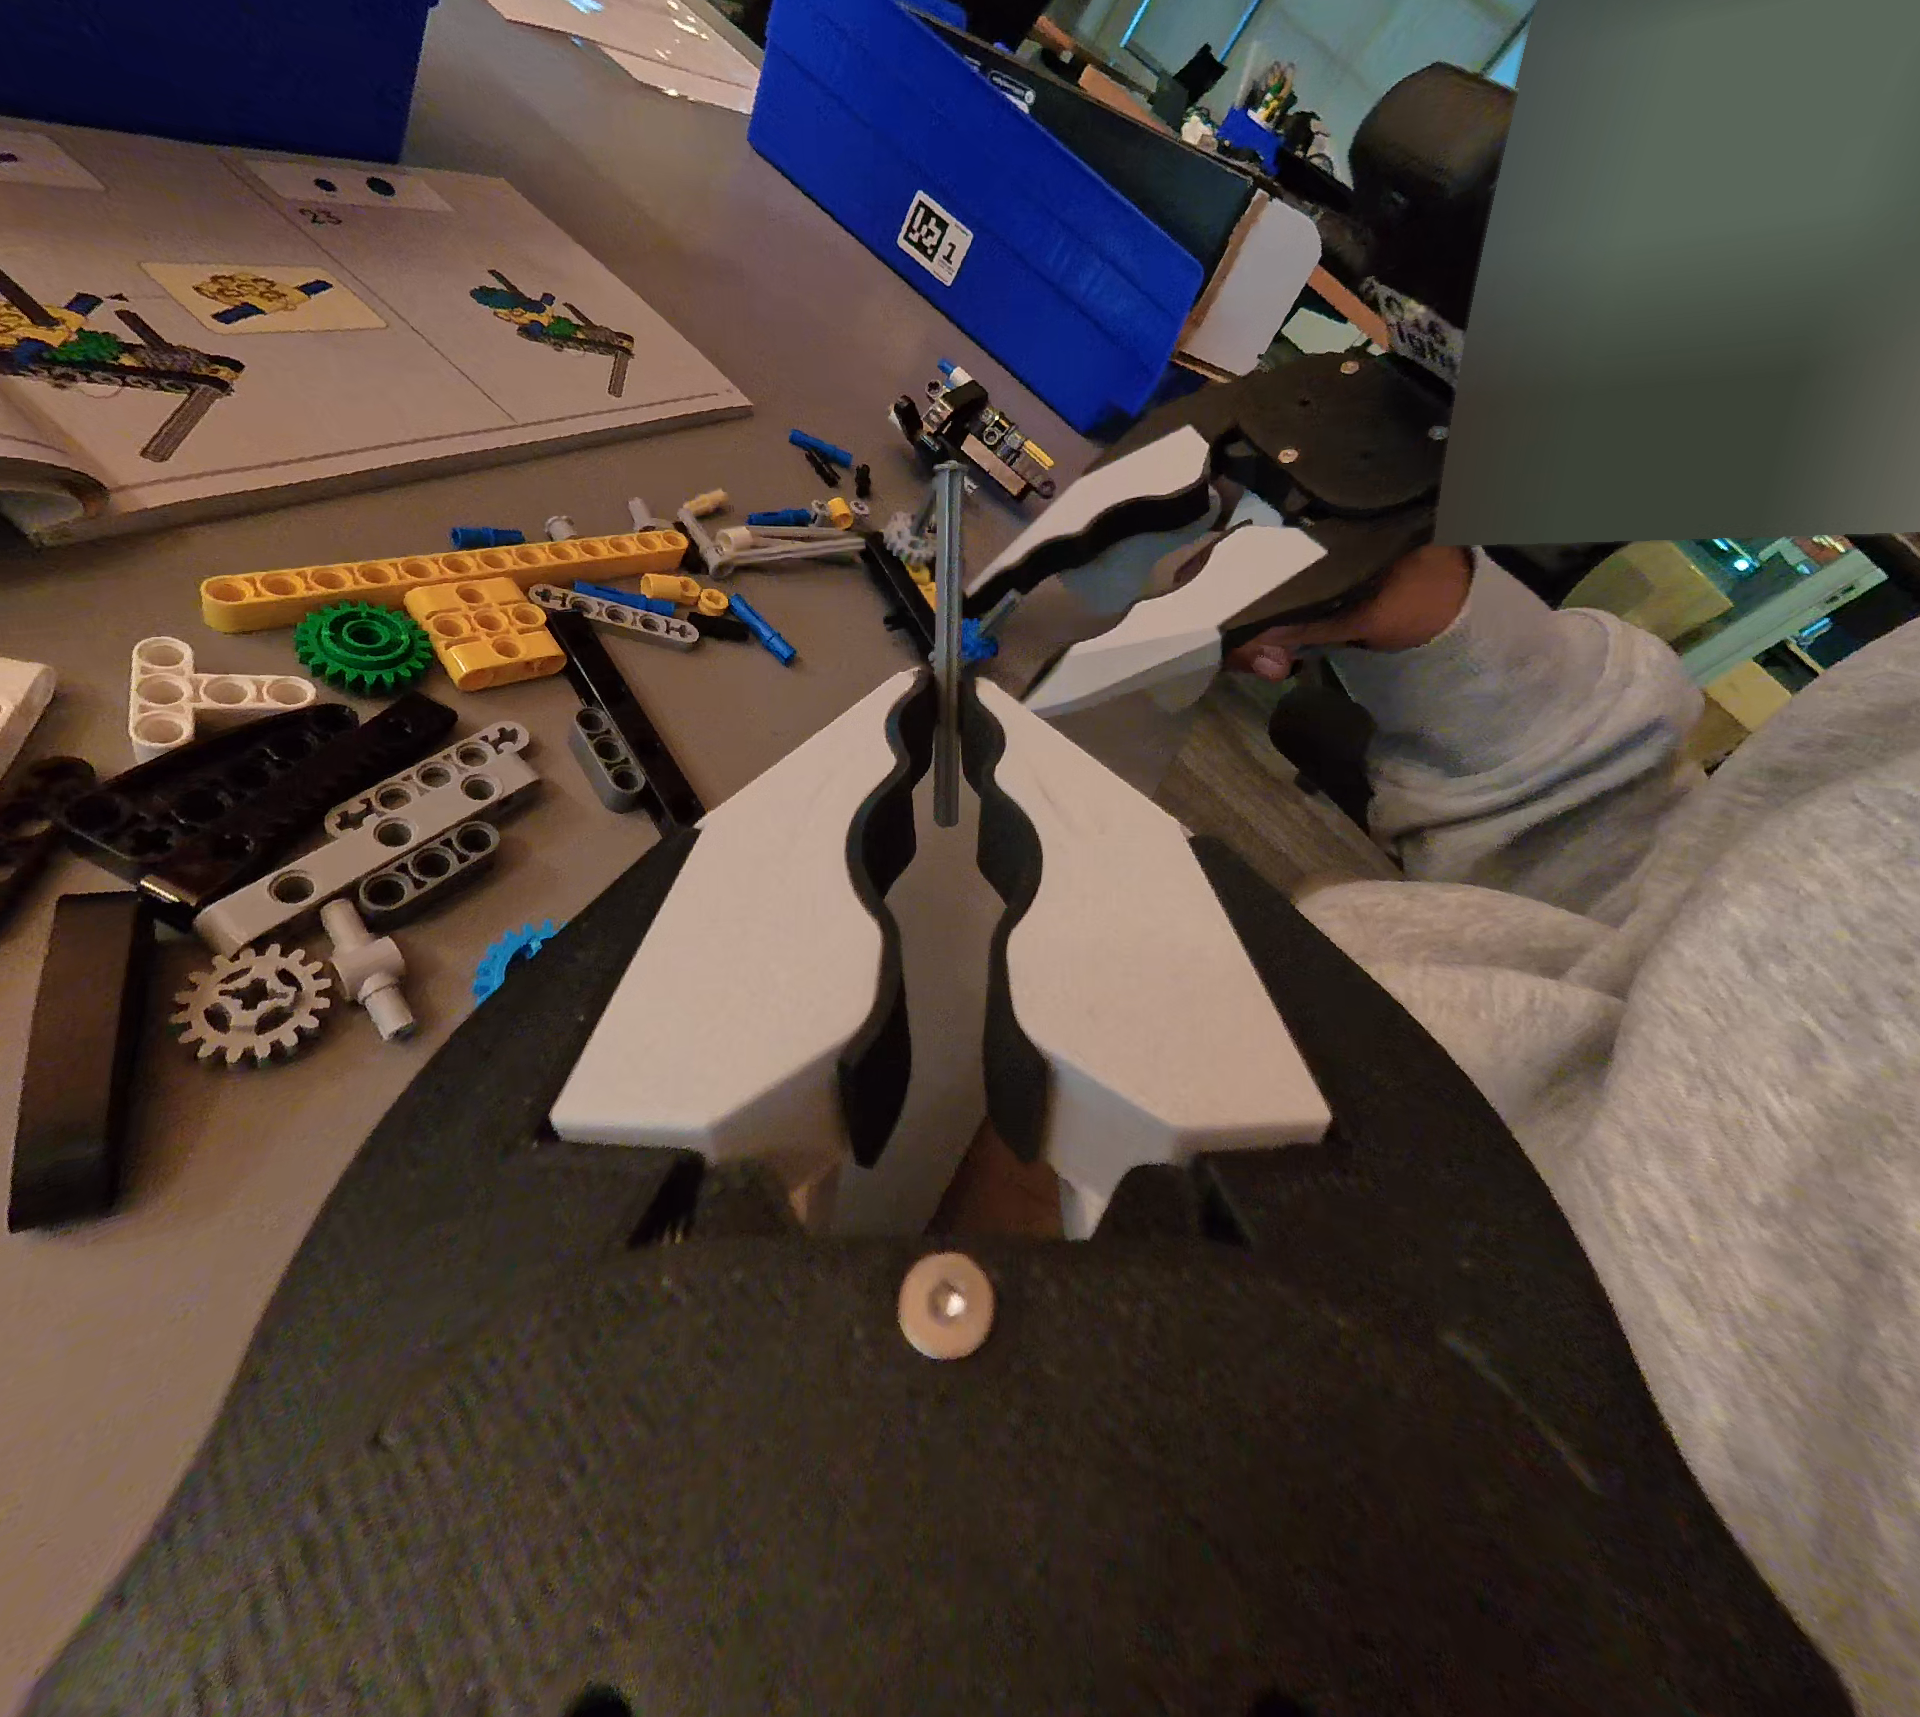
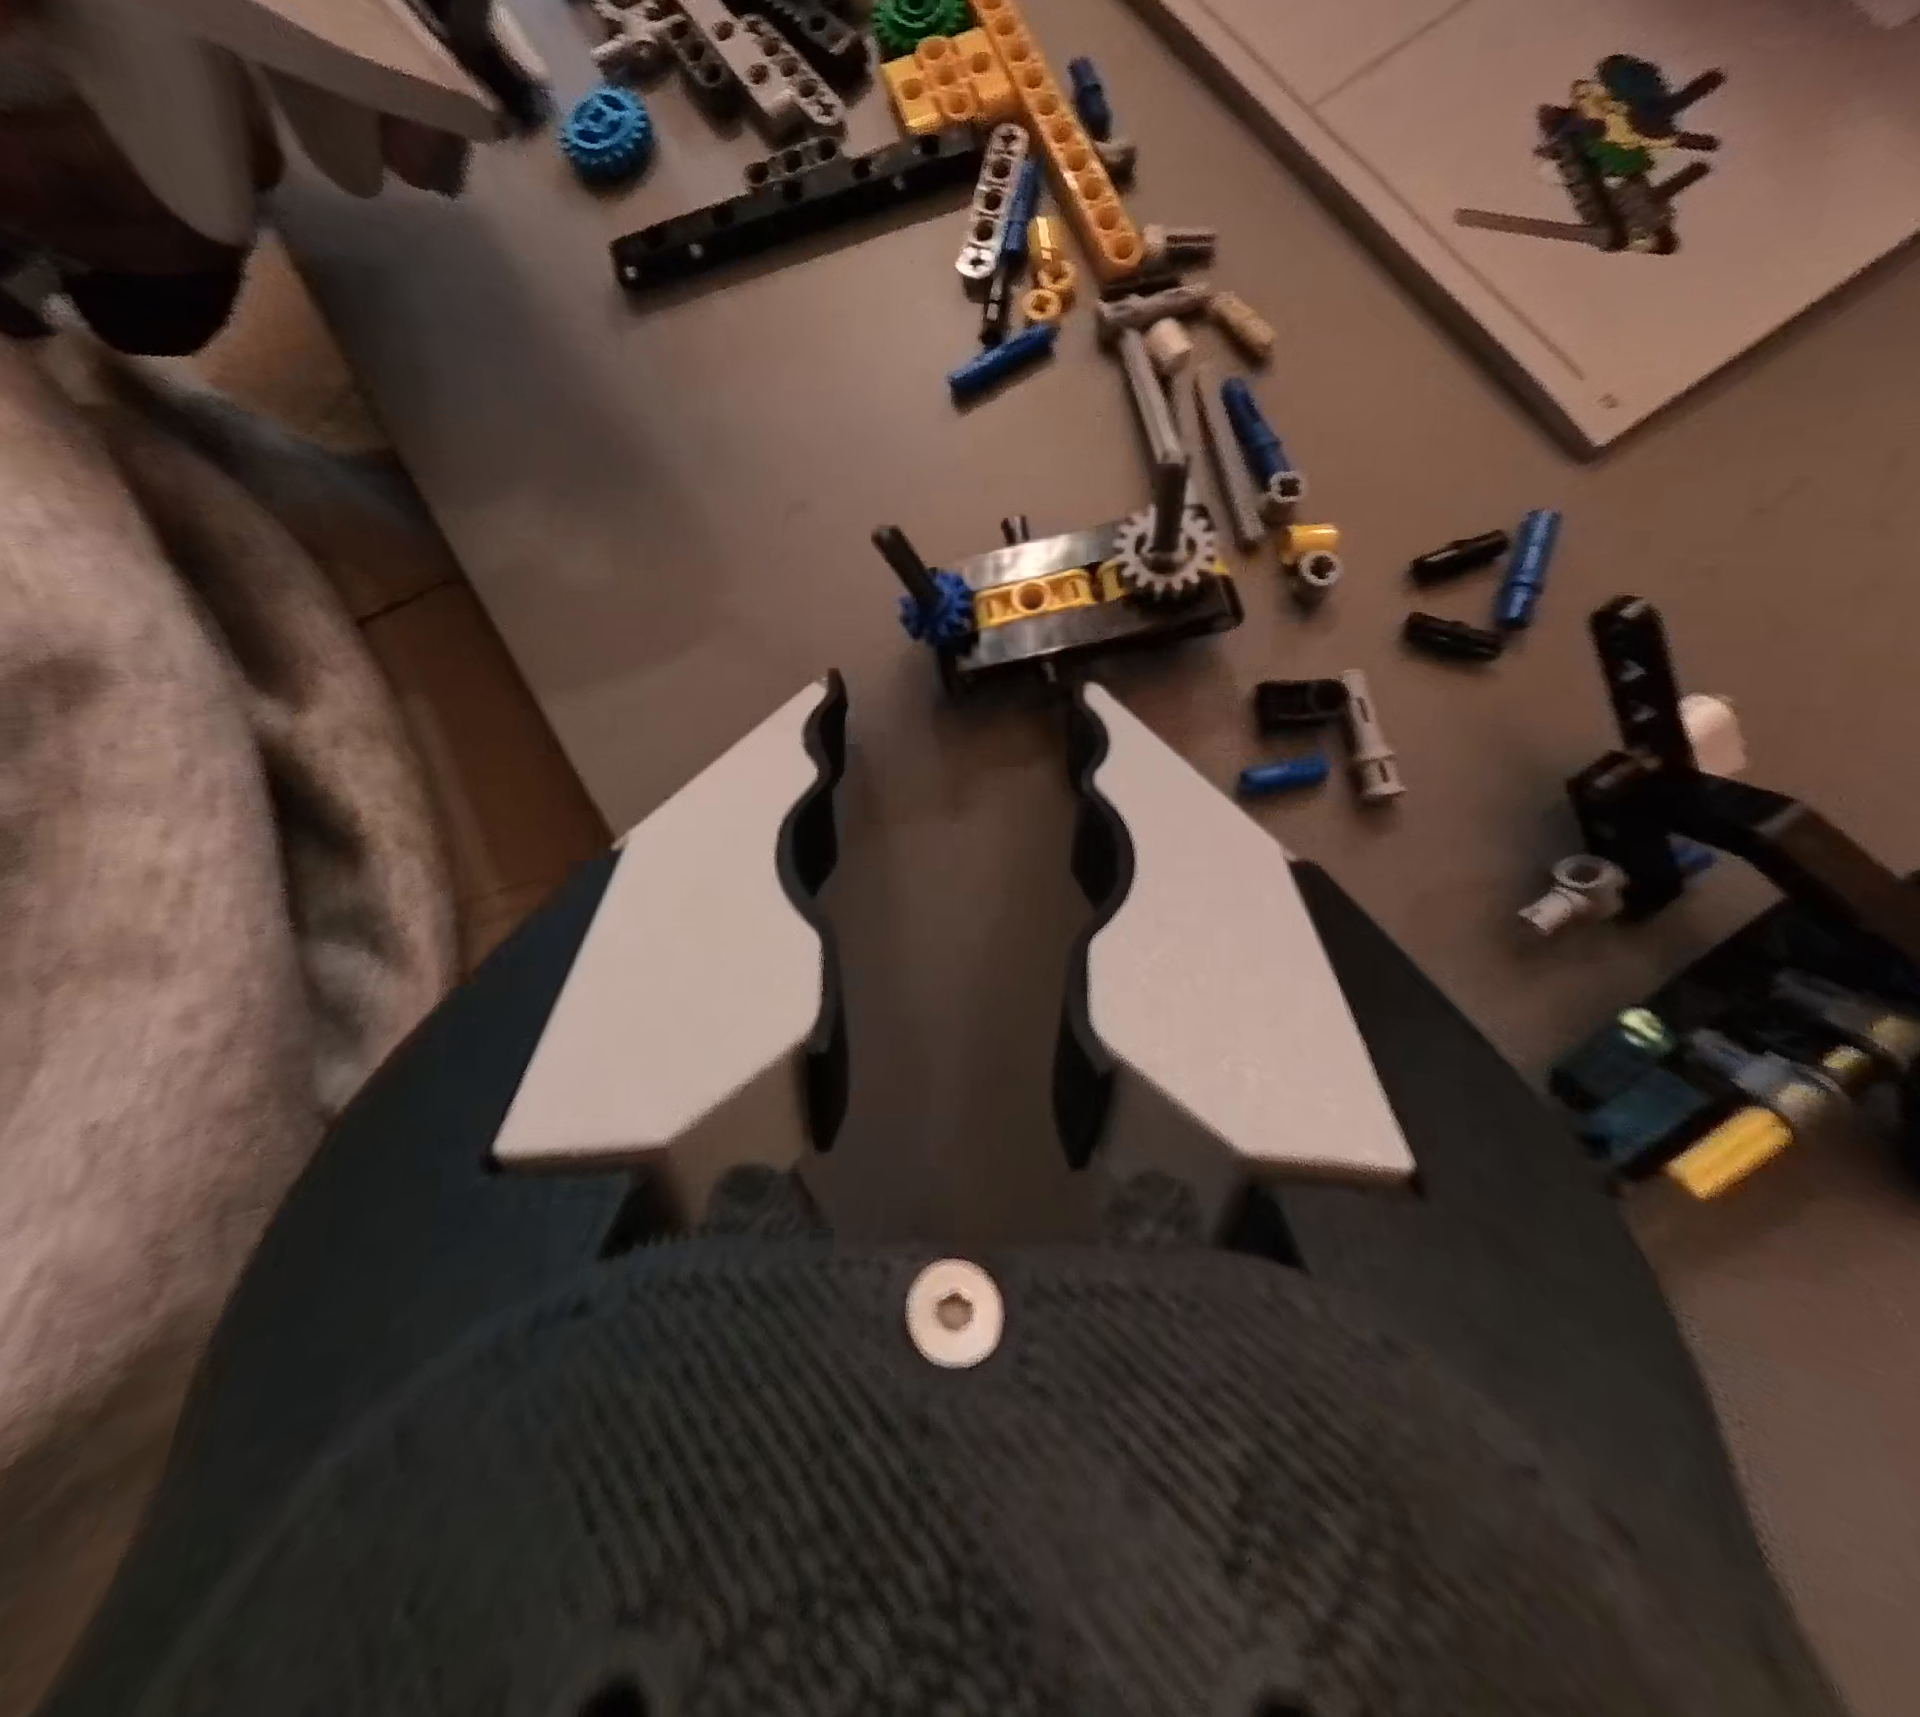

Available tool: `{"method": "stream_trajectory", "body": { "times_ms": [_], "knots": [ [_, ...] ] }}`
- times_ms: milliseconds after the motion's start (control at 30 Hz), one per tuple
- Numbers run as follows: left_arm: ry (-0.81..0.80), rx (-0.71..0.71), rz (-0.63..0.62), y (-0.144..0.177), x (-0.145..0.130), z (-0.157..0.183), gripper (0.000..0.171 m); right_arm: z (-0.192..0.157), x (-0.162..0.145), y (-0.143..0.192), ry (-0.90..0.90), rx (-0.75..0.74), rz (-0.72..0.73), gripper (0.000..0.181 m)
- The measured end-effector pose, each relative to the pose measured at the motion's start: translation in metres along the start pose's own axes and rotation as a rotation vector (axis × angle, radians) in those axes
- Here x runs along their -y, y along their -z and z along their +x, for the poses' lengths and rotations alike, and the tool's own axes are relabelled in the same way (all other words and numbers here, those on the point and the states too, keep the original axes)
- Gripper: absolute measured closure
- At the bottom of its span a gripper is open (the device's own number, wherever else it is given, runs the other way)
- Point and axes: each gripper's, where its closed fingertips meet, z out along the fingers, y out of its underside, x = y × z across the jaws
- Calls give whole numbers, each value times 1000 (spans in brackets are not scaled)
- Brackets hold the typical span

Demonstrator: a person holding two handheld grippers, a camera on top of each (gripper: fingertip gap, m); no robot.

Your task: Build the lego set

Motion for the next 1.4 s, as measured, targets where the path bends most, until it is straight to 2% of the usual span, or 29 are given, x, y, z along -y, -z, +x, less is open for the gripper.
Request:
{"method": "stream_trajectory", "body": {
  "times_ms": [67, 133, 267, 367, 433, 667, 1067, 1400],
  "knots": [
    [2, 0, -2, 0, 0, 0, 170, -8, 3, 2, -1, 51, 26, 142],
    [2, 1, -1, 0, 0, -1, 170, -1, 9, 5, -12, 27, 64, 141],
    [6, 1, -2, 0, 0, -1, 170, 17, 26, 10, -19, -76, 177, 122],
    [5, 2, -3, 0, -1, -2, 170, 20, 24, 3, 38, -124, 161, 108],
    [6, 3, -2, 0, 0, -2, 170, 16, 23, -1, 51, -112, 158, 107],
    [6, 1, -3, 0, -1, -2, 170, 7, 19, -14, 77, -91, 104, 108],
    [1, -1, -6, 0, -1, 0, 170, 4, 13, -15, 112, -90, 72, 124],
    [-4, 0, -3, 0, -1, 1, 170, 15, 27, 8, 57, -124, 174, 124]
  ]
}}
